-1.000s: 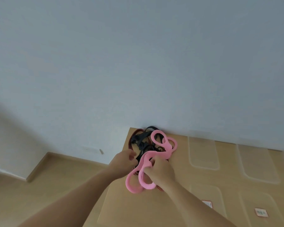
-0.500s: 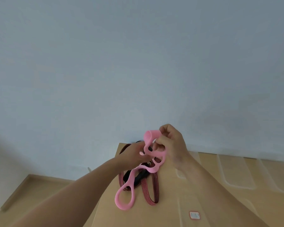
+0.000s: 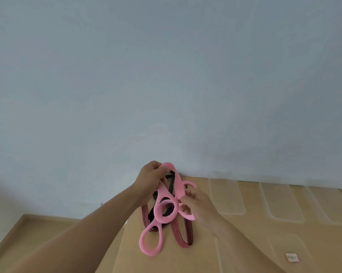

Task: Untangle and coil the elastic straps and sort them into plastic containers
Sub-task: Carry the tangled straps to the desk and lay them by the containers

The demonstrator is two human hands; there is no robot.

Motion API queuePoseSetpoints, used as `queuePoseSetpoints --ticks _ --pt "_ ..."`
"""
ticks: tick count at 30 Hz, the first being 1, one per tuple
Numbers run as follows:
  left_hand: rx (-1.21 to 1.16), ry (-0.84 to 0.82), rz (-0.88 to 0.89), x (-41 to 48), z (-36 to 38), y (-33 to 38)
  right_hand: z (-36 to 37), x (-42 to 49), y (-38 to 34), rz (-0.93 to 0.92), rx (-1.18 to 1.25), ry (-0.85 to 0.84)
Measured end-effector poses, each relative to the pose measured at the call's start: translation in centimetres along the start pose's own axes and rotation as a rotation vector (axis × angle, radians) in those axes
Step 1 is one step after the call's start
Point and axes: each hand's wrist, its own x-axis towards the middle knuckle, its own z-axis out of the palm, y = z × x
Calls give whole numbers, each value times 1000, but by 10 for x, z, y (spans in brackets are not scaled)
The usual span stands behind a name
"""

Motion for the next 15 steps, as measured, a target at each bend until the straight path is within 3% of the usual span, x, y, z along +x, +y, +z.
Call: queuePoseSetpoints --ticks 3,8,12,15 --pt "-56 78 89 -2 -6 -4 5 12 14 -11 -72 47" --pt "-486 -53 81 -5 -27 2 6 47 38 71 -429 357" --pt "-520 102 -14 -4 -39 0 18 64 58 358 -286 395" --pt "-502 167 -64 -2 -44 -4 25 72 59 361 -228 459"
